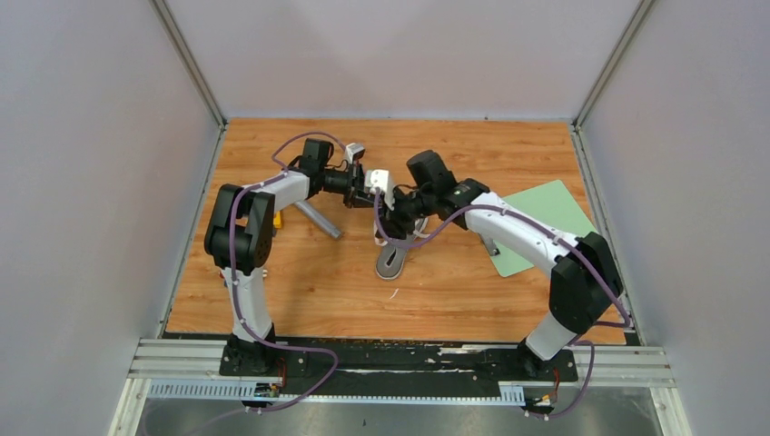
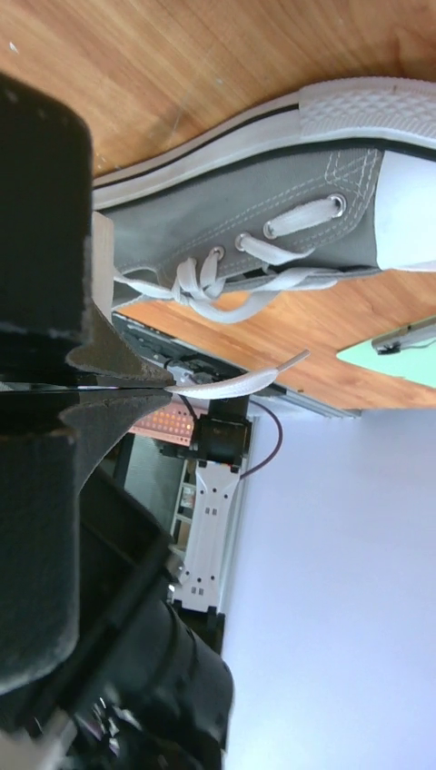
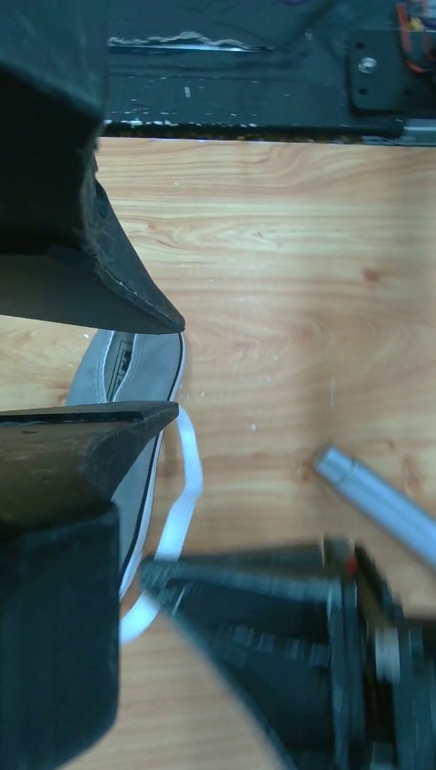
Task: Tie the shoes
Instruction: Wrap the shoelace around the shoelace.
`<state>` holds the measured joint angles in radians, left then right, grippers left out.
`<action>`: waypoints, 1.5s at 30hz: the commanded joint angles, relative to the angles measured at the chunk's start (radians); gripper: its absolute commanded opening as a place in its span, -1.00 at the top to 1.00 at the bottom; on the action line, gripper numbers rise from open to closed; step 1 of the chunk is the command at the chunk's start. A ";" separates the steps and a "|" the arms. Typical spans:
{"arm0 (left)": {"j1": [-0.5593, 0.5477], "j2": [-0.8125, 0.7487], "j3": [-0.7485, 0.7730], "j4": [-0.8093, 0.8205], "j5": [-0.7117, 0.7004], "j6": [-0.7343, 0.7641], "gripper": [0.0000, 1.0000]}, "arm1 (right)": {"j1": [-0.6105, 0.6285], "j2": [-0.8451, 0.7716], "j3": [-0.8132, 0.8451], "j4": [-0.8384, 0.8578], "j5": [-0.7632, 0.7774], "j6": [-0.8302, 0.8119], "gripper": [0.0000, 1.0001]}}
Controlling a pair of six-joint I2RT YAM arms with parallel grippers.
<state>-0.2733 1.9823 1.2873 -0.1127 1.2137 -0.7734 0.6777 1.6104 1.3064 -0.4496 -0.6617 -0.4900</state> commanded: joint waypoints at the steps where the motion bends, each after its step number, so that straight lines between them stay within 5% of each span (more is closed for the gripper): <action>1: 0.005 -0.018 0.005 0.076 0.038 -0.109 1.00 | 0.072 0.047 0.037 -0.064 0.037 -0.171 0.32; 9: 0.005 -0.024 -0.015 0.036 -0.019 -0.146 1.00 | 0.165 0.139 0.049 -0.065 0.281 -0.254 0.19; 16: 0.007 -0.056 -0.028 -0.001 -0.058 -0.102 1.00 | 0.214 0.219 0.097 -0.074 0.467 -0.222 0.29; 32: 0.008 -0.068 -0.031 -0.025 -0.071 -0.081 1.00 | 0.221 0.316 0.155 -0.108 0.582 -0.193 0.20; 35: 0.008 -0.064 -0.029 -0.024 -0.071 -0.081 1.00 | 0.219 0.321 0.156 -0.113 0.585 -0.193 0.33; 39: 0.008 -0.061 -0.024 -0.020 -0.066 -0.080 1.00 | 0.212 0.324 0.168 -0.120 0.595 -0.185 0.83; 43: 0.010 -0.069 -0.009 -0.031 -0.071 0.005 0.65 | 0.192 0.295 0.191 -0.125 0.602 -0.146 1.00; 45: 0.011 -0.082 0.022 -0.127 -0.127 0.151 0.20 | 0.150 0.254 0.206 -0.149 0.494 -0.100 1.00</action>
<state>-0.2710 1.9694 1.2587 -0.1543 1.1336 -0.8227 0.8810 1.9301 1.4487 -0.5835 -0.0807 -0.6712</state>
